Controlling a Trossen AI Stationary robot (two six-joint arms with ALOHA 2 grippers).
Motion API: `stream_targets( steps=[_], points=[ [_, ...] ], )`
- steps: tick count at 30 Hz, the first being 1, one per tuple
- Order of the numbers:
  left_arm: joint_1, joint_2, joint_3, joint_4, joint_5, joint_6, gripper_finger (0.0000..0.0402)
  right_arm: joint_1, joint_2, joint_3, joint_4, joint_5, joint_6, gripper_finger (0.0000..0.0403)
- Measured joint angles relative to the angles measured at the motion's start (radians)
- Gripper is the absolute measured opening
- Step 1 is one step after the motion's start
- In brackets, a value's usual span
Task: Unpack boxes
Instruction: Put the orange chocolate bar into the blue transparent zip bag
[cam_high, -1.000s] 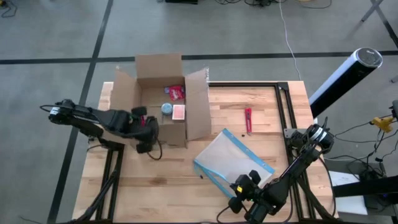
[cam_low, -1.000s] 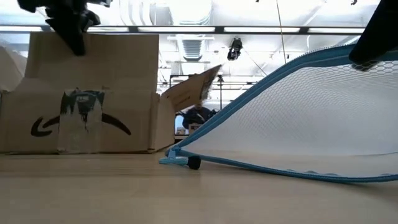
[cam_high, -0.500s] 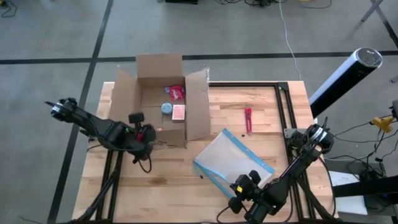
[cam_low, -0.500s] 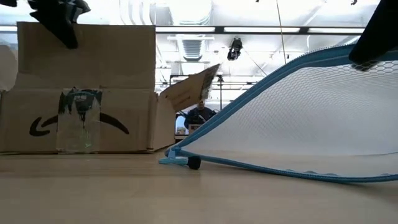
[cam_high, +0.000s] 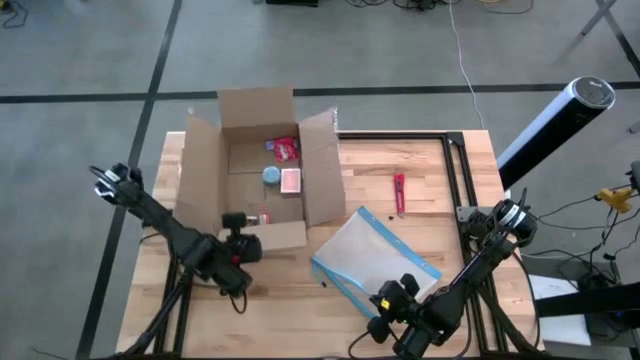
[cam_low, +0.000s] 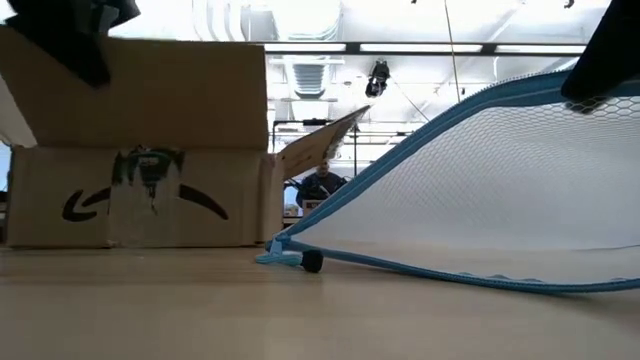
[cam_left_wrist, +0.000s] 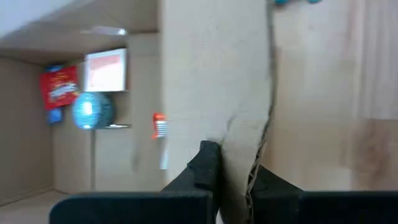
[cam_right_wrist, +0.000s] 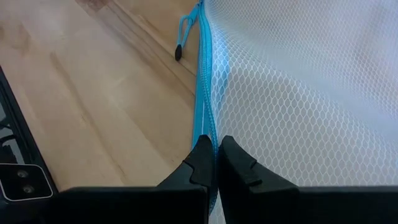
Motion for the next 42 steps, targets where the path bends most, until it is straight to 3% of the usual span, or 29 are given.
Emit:
stream_targets(
  steps=[14,27,35,42],
  points=[
    [-0.004,0.212,-0.078,0.288,0.188,-0.02,0.0,0.0,0.0,0.0,0.003,0.0,0.0,0.0],
    [-0.007,0.234,-0.158,0.412,0.275,0.081,0.0005,0.0,0.0,0.0,0.011,0.0,0.0,0.0],
    [-0.006,0.217,-0.16,0.403,0.273,0.085,0.0055,0.0,0.0,0.0,0.018,0.0,0.0,0.0],
    [-0.005,0.206,-0.16,0.405,0.29,0.119,0.0149,0.0,0.0,0.0,0.018,0.0,0.0,0.0]
  ],
)
